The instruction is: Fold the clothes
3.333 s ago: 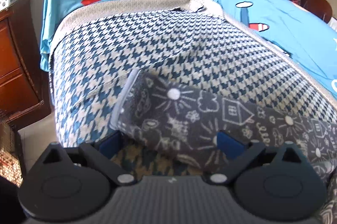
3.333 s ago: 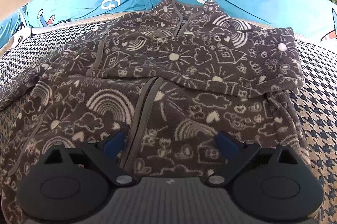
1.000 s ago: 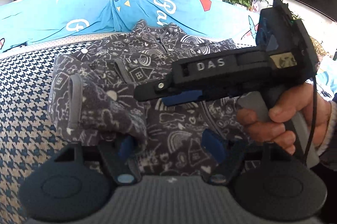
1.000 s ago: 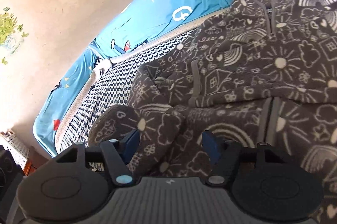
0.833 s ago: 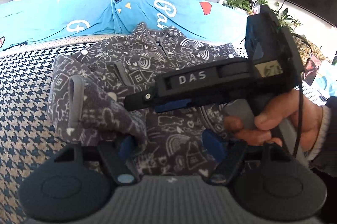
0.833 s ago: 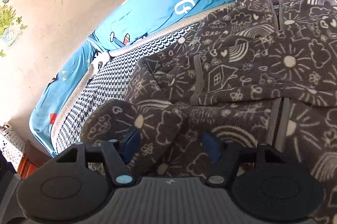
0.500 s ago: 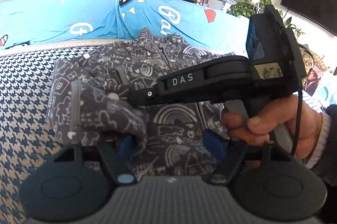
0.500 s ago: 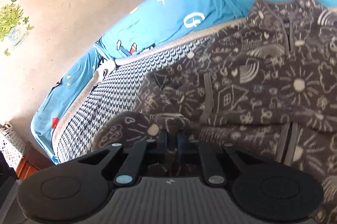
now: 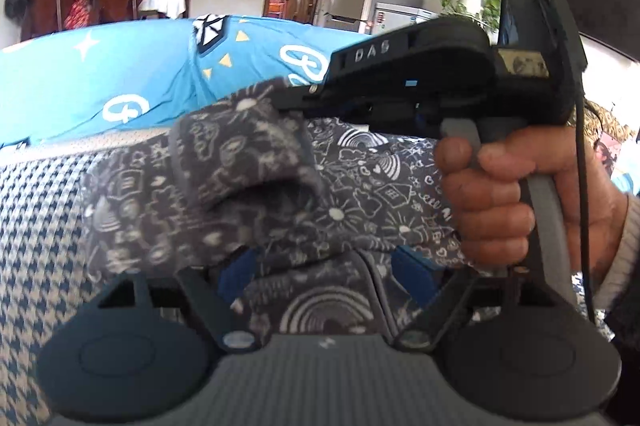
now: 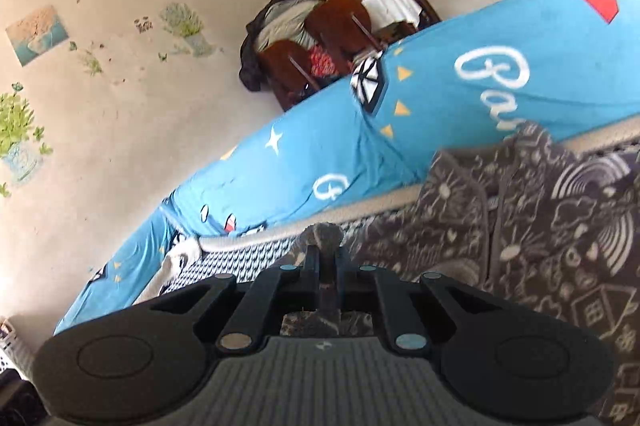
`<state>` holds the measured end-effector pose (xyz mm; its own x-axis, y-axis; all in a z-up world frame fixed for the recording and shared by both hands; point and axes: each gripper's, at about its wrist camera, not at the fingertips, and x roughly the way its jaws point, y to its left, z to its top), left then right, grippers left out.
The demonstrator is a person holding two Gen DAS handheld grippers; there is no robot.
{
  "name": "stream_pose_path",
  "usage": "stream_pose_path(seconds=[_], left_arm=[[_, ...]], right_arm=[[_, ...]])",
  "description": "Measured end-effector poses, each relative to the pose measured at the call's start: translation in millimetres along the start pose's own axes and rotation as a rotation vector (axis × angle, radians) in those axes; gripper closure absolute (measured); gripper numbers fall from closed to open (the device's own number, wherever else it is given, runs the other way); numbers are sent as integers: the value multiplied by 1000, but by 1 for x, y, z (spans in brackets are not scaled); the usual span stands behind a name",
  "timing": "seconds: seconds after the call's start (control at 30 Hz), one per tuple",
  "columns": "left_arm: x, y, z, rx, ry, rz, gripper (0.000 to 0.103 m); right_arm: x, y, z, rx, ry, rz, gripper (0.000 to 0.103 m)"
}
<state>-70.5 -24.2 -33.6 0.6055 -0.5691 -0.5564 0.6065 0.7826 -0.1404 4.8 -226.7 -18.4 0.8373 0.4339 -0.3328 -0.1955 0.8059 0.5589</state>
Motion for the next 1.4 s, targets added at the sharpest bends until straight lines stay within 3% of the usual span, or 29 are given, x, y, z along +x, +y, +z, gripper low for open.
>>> stream_pose_path(seconds=[0.17, 0.37, 0.63, 0.9, 1.07, 1.13, 1.4], left_arm=[[22, 4, 7, 13, 26, -5, 21], [39, 11, 3, -68, 51, 26, 21], [39, 15, 11, -100, 22, 77, 13], [39, 22, 17, -138, -5, 162, 8], [45, 33, 17, -184, 23, 235, 8], [48, 39, 16, -215, 38, 250, 8], [54, 49, 11, -271, 72, 296, 8]], right_arm=[[-25, -25, 28, 14, -135, -166, 93], [-32, -55, 25, 52, -94, -413, 90], [-52, -86, 21, 89, -63, -535, 90], [-52, -72, 16, 8, -3, -437, 83], [-43, -53, 2, -94, 77, -363, 68], [-39, -48, -3, -121, 104, -345, 57], [-25, -30, -22, -240, 166, -314, 39]])
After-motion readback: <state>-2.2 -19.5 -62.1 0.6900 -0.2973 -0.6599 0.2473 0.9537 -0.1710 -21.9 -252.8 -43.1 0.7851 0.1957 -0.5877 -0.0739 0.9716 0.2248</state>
